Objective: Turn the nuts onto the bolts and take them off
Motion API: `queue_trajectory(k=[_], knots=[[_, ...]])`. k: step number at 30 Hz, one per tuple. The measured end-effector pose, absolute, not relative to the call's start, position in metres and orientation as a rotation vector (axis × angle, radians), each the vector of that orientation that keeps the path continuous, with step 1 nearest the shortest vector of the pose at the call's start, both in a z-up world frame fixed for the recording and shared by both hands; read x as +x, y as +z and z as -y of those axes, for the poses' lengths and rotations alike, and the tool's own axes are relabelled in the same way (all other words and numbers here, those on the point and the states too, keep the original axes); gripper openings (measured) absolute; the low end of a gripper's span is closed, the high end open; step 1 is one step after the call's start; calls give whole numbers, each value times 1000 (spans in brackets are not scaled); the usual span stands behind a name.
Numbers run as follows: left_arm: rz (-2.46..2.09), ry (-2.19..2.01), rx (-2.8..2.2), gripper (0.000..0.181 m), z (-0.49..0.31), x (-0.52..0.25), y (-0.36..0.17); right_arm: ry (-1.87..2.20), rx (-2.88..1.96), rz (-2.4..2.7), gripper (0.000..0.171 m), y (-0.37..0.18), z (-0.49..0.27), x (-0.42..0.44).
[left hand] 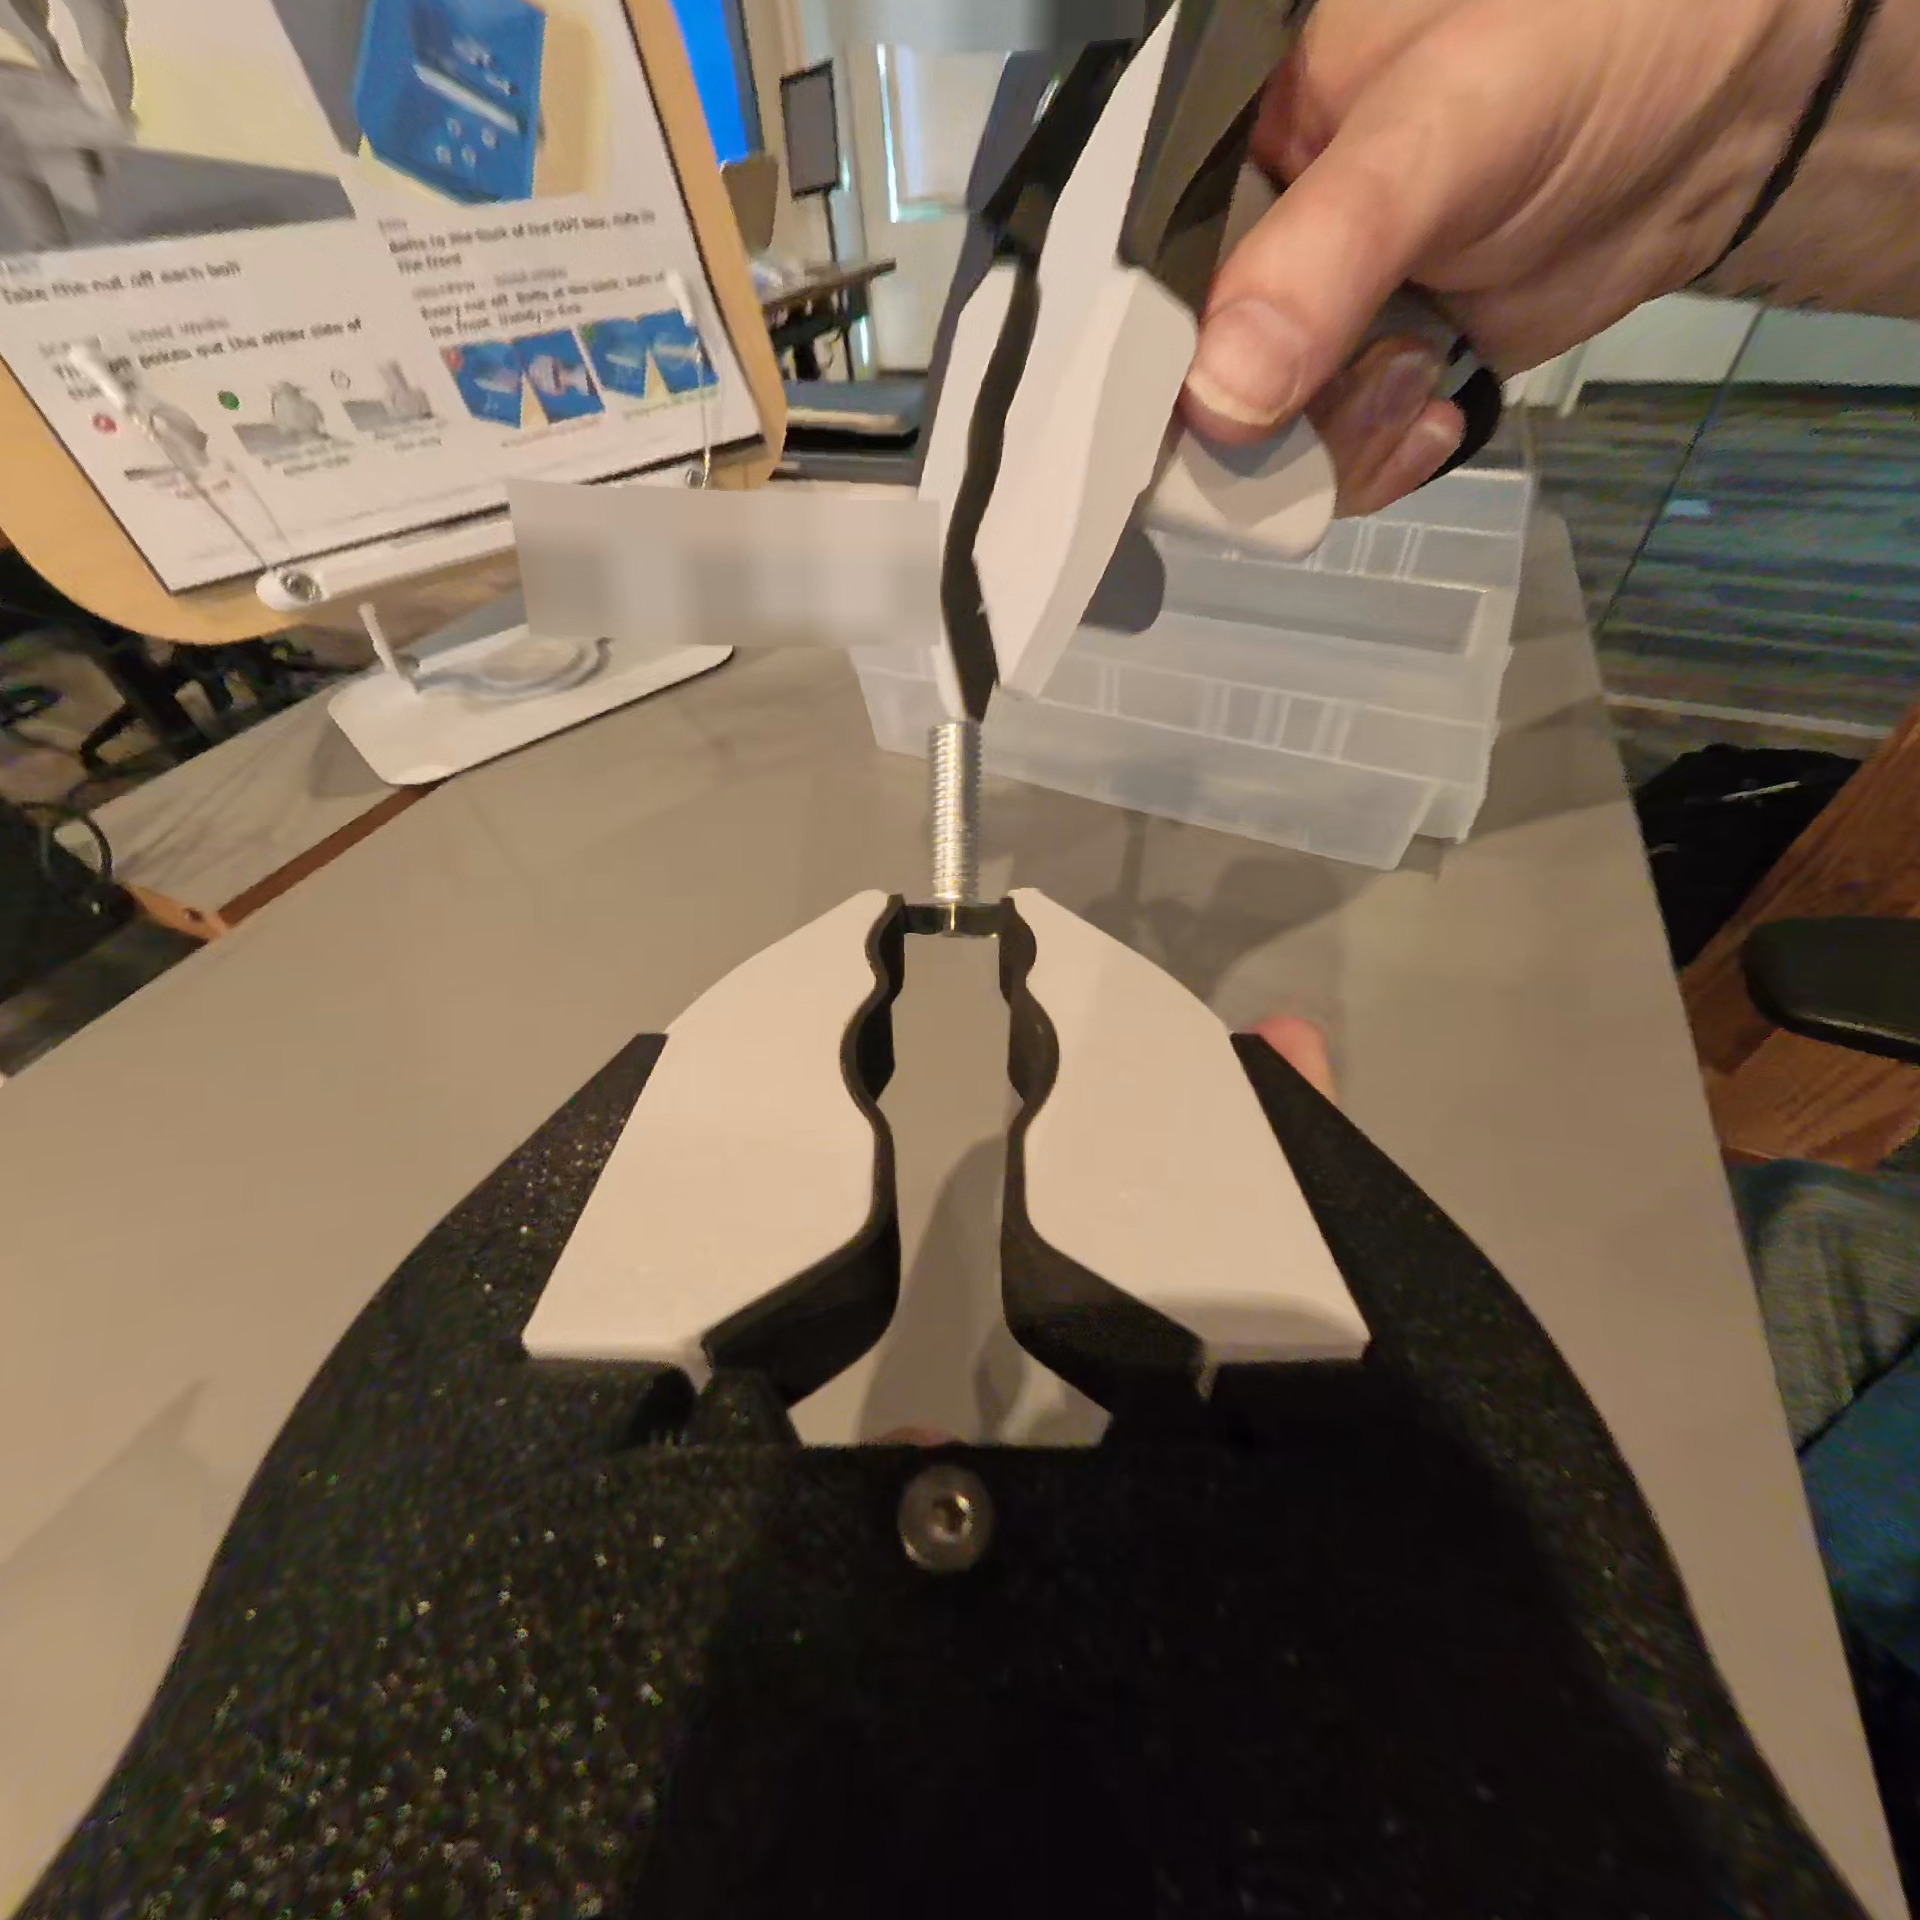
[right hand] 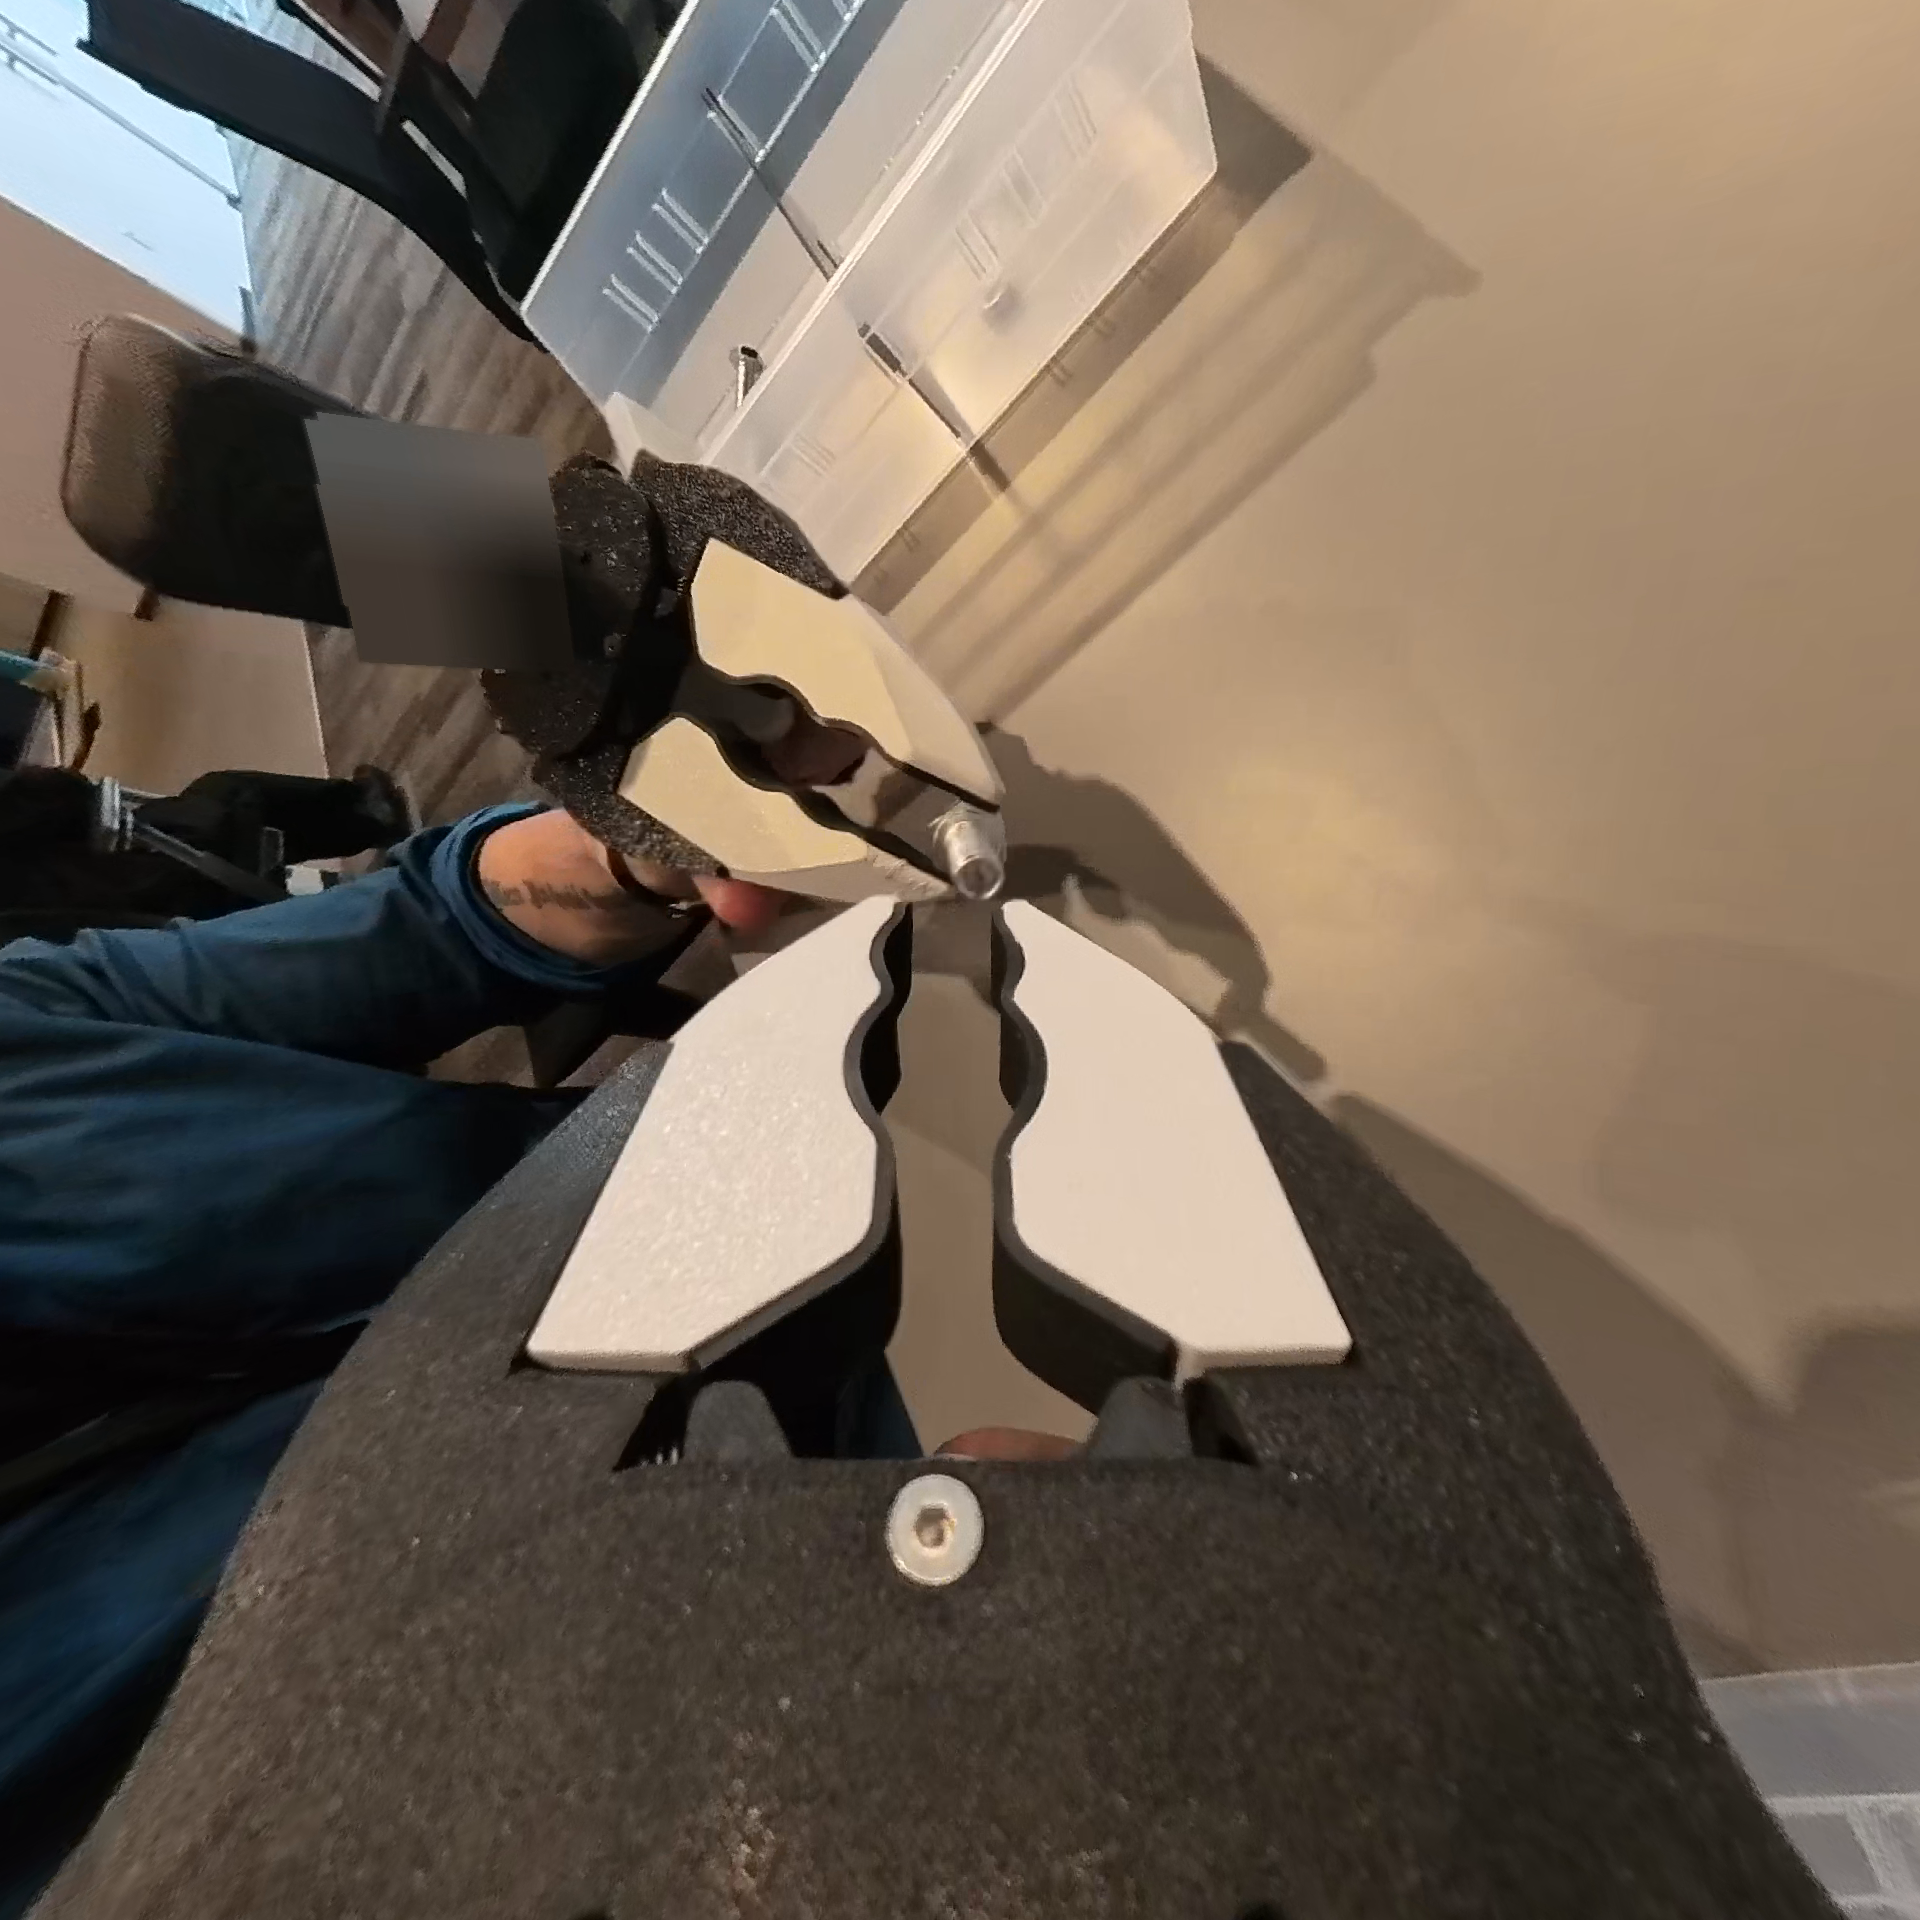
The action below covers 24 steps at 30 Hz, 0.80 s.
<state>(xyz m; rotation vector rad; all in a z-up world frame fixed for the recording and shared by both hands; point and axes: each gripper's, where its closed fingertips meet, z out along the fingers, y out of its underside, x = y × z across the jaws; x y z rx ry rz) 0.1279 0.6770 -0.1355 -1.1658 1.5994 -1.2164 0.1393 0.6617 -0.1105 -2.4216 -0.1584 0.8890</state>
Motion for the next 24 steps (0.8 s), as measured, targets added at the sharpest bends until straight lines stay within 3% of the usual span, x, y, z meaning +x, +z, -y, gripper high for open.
queue_trajectory(k=[5,9,12,15,18,21,24], knots=[[-1647,-1109,-1298,16,-692,126,-162,779,-2460,214,13,-123,-643,149],[-1690,-998,-1358,16,-700,114,-176,396,-2551,351,16,-136,-628,179],[-1691,-980,-1389,16,-707,111,-180,446,-2547,436,18,-144,-627,175],[-1650,-977,-1380,16,-713,107,-170,107,-2575,652,26,-164,-642,195],[-1542,-1045,-1333,16,-723,96,-133,-218,-2488,846,27,-169,-689,216],[-1400,-1093,-1247,16,-739,69,-76,-177,-2439,758,0,-171,-768,223],[-1255,-1198,-1167,16,-756,36,-27,-97,-2383,615,0,-183,-894,236]])
